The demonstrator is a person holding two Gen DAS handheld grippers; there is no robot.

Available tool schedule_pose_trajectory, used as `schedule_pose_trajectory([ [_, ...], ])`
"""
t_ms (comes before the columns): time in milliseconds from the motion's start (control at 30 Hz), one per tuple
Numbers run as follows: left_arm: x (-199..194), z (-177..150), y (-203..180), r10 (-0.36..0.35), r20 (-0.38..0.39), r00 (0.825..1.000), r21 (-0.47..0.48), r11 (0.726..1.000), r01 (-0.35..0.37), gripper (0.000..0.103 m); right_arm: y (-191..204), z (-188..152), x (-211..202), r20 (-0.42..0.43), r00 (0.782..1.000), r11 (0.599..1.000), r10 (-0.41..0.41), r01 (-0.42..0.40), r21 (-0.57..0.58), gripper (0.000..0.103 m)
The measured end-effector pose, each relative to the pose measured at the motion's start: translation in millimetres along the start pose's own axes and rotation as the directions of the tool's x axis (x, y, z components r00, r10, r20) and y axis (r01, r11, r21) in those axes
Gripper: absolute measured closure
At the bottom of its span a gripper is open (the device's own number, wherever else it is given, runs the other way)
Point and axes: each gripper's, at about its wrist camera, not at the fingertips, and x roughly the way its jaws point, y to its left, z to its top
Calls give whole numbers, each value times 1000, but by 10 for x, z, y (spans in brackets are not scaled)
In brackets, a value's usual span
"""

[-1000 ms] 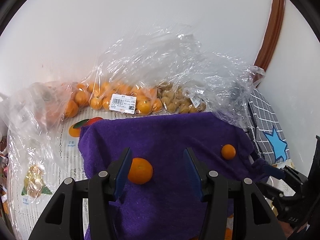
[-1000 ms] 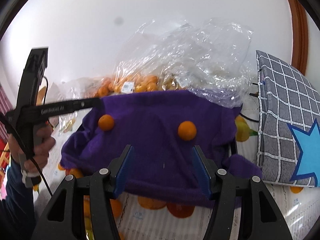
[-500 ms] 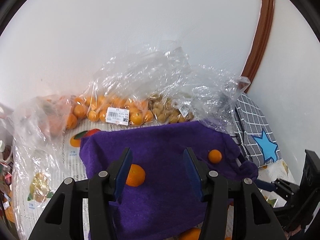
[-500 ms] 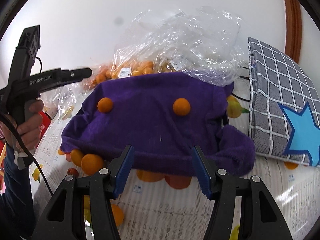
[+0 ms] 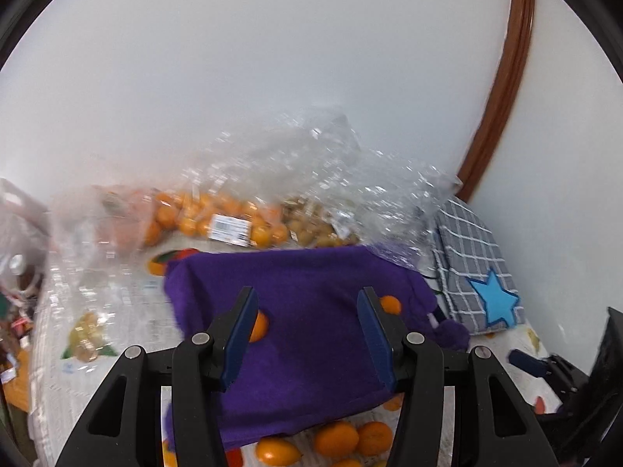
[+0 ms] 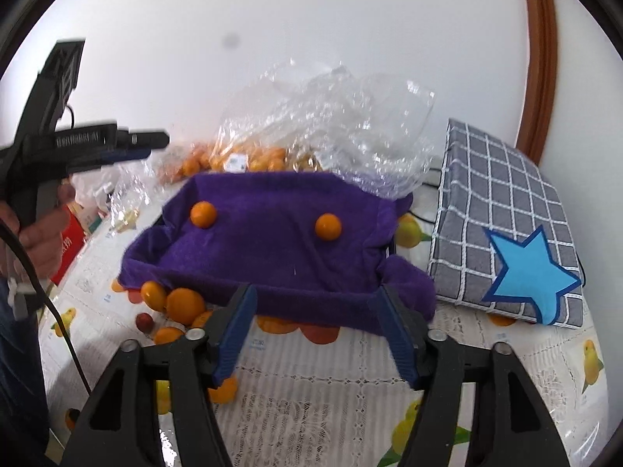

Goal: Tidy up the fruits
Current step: 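Withdraw both tools from the towel back toward the loose fruit, then grasp a large orange in front of the towel with the right tool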

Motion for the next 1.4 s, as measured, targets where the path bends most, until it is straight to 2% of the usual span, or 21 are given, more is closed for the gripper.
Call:
schedule_pose_trajectory([
  [167, -245, -163, 129, 36, 24, 999, -16, 999, -36, 52, 76, -95, -26, -2, 1000, 999, 30, -30, 13, 32],
  [333, -320, -399, 279, 74, -8, 997, -43, 996, -74, 52, 223, -259, 54, -38, 997, 998, 68, -67, 10, 32],
  [400, -349, -510, 317, 93, -19, 995, -47, 994, -94, 48, 305, -332, 80, -55, 993, 995, 103, -103, 10, 32],
  [533, -422, -734, 394, 127, -32, 991, -55, 990, -128, 47, 496, -480, 113, -67, 990, 991, 126, -128, -35, 32],
  [733, -487, -986, 538, 152, -60, 987, -77, 985, -156, 47, 634, -669, 226, -117, 978, 982, 173, -180, -51, 43],
  [900, -463, -1088, 626, 127, -89, 988, -118, 983, -137, 47, 662, -755, 383, -162, 971, 981, 175, -185, -53, 55],
  [1067, -415, -1168, 595, 117, -101, 988, -107, 986, -128, 47, 618, -808, 492, -187, 965, 981, 187, -194, -19, 59],
  [1167, -345, -1220, 565, 87, -118, 989, -113, 989, -101, 47, 575, -823, 534, -197, 956, 976, 216, -219, 7, 69],
  [1300, -241, -1335, 511, 42, -139, 989, -118, 991, -58, 47, 578, -839, 529, -187, 957, 974, 223, -226, 6, 69],
  [1400, -147, -1460, 455, 27, -161, 987, -105, 993, -44, 47, 538, -835, 453, -159, 968, 980, 194, -198, -11, 69],
])
